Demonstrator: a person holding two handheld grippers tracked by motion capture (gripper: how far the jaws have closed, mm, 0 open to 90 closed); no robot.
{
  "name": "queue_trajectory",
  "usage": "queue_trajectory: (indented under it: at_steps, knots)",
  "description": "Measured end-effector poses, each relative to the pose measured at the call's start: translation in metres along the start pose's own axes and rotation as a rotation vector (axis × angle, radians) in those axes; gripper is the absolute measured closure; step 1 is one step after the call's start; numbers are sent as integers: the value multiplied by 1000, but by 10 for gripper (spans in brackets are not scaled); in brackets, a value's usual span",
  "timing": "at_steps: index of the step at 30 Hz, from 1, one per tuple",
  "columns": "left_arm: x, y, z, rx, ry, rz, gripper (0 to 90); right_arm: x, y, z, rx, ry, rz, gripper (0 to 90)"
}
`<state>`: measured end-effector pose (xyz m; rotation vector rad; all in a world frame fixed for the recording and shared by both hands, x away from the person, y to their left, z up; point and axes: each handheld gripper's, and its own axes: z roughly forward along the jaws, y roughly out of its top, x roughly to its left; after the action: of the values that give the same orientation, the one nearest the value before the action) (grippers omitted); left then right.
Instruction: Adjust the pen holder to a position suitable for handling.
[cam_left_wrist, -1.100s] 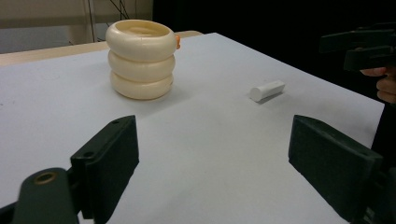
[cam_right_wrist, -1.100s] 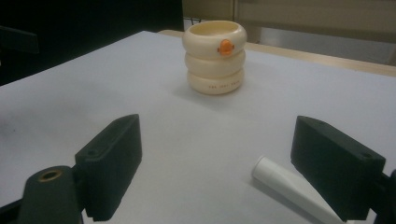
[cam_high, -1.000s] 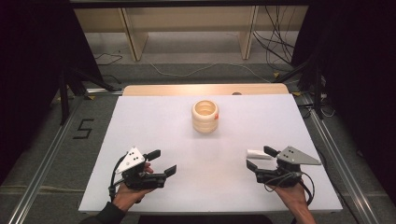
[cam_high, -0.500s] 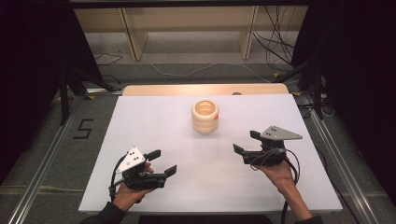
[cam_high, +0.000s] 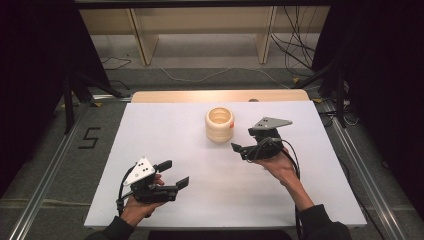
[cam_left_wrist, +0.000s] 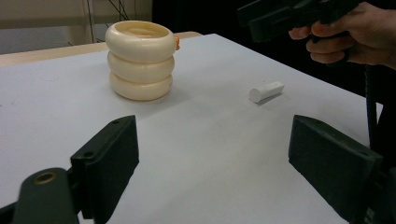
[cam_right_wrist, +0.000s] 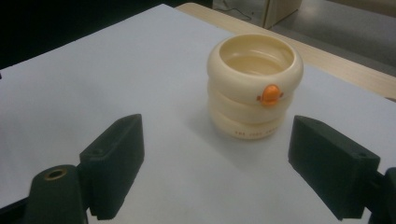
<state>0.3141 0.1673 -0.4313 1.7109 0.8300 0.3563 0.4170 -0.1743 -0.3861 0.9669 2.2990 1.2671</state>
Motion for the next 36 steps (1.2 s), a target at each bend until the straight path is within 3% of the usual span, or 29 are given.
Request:
queue_trajectory:
  at_steps: [11,18,24,29,36]
  knots:
    - [0,0,0,-3,-1,0,156,-4,24,27,75,23,-24,217]
    - [0,1,-1,-8,-1,-3,155,-8,43,52,142,26,-70,248]
    - [0,1,-1,-9,-4,-3,156,-8,53,65,168,32,-82,270]
    - [1,1,-2,-10,-4,-4,155,-6,64,77,210,39,-126,297]
    - [1,2,-3,-16,-4,-6,156,-5,70,89,243,46,-133,322]
